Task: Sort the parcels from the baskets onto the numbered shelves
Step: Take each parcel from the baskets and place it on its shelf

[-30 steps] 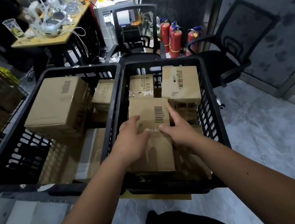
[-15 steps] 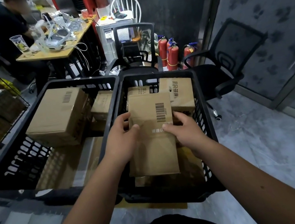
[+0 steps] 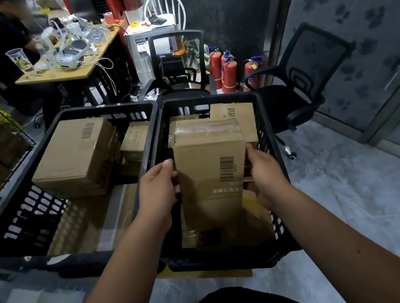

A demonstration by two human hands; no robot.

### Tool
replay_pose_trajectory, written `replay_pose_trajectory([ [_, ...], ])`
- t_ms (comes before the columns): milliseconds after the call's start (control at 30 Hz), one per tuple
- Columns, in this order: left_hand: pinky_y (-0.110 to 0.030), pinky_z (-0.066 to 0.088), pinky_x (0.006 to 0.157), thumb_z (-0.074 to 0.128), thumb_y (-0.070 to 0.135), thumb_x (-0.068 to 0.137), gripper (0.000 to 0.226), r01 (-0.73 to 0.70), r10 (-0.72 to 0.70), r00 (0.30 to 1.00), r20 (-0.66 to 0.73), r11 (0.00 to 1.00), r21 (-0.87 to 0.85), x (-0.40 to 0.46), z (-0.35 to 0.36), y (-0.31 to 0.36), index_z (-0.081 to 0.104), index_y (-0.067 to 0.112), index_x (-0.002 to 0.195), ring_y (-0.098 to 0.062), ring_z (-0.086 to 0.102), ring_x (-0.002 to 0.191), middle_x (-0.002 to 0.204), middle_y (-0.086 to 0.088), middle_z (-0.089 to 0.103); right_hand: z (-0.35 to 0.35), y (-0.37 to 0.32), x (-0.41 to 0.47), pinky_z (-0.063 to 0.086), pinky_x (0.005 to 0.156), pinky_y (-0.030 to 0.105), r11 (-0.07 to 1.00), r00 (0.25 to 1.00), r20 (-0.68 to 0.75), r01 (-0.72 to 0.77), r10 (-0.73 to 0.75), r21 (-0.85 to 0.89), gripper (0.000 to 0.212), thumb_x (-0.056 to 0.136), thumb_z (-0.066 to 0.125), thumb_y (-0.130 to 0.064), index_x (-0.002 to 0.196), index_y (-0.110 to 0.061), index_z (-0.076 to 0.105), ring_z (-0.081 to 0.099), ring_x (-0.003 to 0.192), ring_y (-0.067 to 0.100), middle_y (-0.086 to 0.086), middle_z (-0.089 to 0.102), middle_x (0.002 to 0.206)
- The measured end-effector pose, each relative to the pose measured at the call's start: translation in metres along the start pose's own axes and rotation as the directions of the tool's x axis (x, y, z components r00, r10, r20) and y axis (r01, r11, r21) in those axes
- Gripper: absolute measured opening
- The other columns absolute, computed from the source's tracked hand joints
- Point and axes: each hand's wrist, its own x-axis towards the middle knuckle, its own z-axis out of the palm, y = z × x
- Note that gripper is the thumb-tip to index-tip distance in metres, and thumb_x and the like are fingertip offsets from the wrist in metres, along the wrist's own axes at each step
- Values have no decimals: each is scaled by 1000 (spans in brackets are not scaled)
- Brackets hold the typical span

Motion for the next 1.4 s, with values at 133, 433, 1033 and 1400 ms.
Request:
replay_pose_trajectory([
  [133, -49, 59, 94, 60, 34, 106, 27, 45, -45, 999, 24, 999, -25, -3, 2, -8, 77, 14, 108, -29, 72, 102, 108, -15, 76, -3, 3, -1, 57, 96, 51, 1000, 999, -51, 1, -1, 12, 45, 106, 48, -53, 121, -18, 73, 70, 111, 28, 3, 79, 107],
  [433, -44, 56, 84, 54, 21, 107, 23, 137, -137, 991, 8, 991, 8, 5, 4, -22, 72, 11, 117, -20, 66, 96, 109, -9, 74, -5, 12, -6, 55, 100, 55, 999, 995, -93, -34, 33, -14, 36, 104, 55, -47, 106, -21, 80, 70, 109, 25, 0, 79, 106],
  [1033, -42, 49, 83, 52, 48, 102, 28, 265, -287, 953, 103, 946, 185, 2, -8, -13, 70, 27, 105, -29, 64, 100, 108, -7, 69, -7, 24, -10, 59, 87, 54, 977, 995, 32, -87, 95, -194, 38, 104, 52, -38, 90, -16, 79, 71, 93, 40, 14, 77, 93],
  [1400, -40, 46, 73, 64, 37, 92, 27, 19, -37, 997, 65, 966, 258, 1, -30, -3, 75, 22, 111, -24, 66, 85, 98, -5, 75, -2, 15, -6, 57, 68, 34, 997, 974, 217, -72, 61, 41, 27, 105, 48, -17, 101, -13, 75, 74, 77, 24, 7, 76, 89],
])
